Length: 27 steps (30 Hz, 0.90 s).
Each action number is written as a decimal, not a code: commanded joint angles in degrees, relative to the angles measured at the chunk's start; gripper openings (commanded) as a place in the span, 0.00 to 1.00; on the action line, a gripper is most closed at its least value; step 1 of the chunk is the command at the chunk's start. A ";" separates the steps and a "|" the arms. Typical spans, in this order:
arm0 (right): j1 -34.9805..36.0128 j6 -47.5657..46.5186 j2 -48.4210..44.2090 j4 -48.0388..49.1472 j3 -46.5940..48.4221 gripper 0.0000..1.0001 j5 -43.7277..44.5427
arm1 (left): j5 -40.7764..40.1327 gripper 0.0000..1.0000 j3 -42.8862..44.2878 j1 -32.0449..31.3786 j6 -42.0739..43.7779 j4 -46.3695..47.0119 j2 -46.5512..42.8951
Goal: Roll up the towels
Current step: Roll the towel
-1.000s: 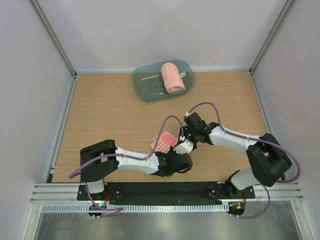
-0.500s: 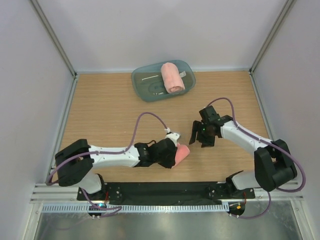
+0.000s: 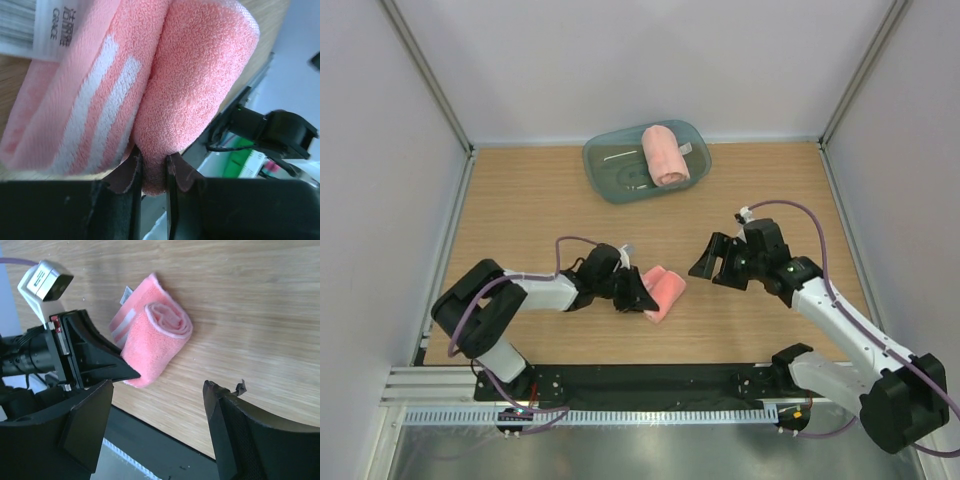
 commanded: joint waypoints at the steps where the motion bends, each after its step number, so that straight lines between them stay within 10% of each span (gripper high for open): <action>1: 1.07 4.80 -0.26 8.82 -5.31 0.80 -6.58 | 8.53 0.06 -0.54 0.40 -7.08 8.44 4.94; 20: 7.50 7.61 21.35 21.82 -6.92 0.76 0.89 | 10.48 0.09 4.74 1.19 -4.64 1.08 11.02; 27: 8.11 6.83 24.09 20.26 -5.60 0.22 2.65 | 8.03 0.28 5.44 1.28 -1.57 -3.75 8.12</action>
